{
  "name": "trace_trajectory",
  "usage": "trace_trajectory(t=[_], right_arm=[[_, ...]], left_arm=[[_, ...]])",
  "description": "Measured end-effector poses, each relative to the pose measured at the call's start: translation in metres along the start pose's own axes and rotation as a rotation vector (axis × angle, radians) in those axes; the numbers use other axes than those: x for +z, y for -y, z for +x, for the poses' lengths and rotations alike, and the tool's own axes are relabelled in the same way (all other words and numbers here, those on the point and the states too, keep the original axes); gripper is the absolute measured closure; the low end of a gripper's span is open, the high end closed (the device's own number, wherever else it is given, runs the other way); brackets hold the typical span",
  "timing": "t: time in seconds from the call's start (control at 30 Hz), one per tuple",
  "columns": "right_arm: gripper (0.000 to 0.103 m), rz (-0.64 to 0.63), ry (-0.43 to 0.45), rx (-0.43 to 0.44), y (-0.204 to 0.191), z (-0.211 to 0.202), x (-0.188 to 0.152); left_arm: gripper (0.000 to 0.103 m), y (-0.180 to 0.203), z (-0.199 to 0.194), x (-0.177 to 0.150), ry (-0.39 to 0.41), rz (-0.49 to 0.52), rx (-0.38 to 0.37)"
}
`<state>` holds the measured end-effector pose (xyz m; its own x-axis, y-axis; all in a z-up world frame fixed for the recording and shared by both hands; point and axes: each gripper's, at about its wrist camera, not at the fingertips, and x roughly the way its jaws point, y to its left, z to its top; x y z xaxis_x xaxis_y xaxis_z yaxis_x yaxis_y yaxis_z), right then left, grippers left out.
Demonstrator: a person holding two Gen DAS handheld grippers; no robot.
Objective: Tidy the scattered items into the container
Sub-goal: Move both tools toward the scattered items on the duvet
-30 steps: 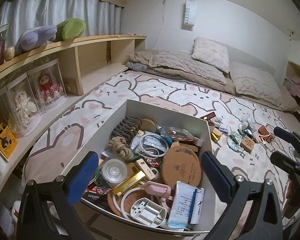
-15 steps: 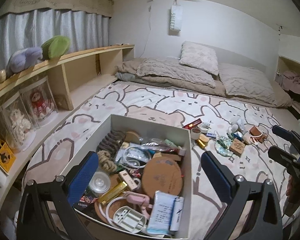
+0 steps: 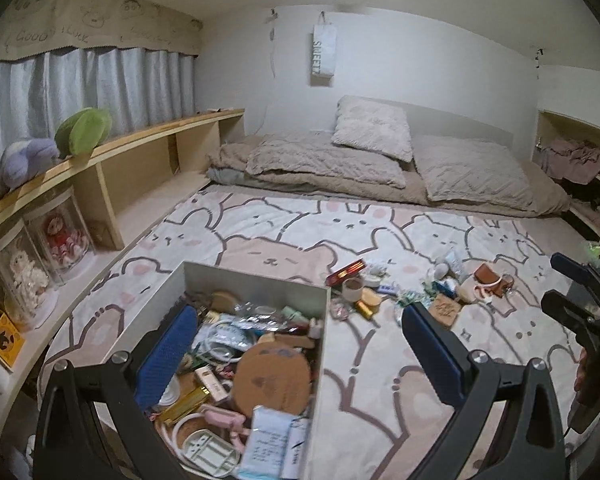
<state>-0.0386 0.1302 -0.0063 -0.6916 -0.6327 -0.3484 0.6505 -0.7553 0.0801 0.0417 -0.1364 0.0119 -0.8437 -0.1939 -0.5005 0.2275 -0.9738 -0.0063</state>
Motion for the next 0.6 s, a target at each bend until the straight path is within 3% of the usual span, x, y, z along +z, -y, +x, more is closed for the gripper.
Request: trace_trajectory(t=[0.6], right_arm=[[0.0, 0.054, 0.041, -0.078, 0.074, -0.068, 0.013]], left_arm=[[0.0, 0.08, -0.016, 0.03, 0.069, 0.037, -0.064]])
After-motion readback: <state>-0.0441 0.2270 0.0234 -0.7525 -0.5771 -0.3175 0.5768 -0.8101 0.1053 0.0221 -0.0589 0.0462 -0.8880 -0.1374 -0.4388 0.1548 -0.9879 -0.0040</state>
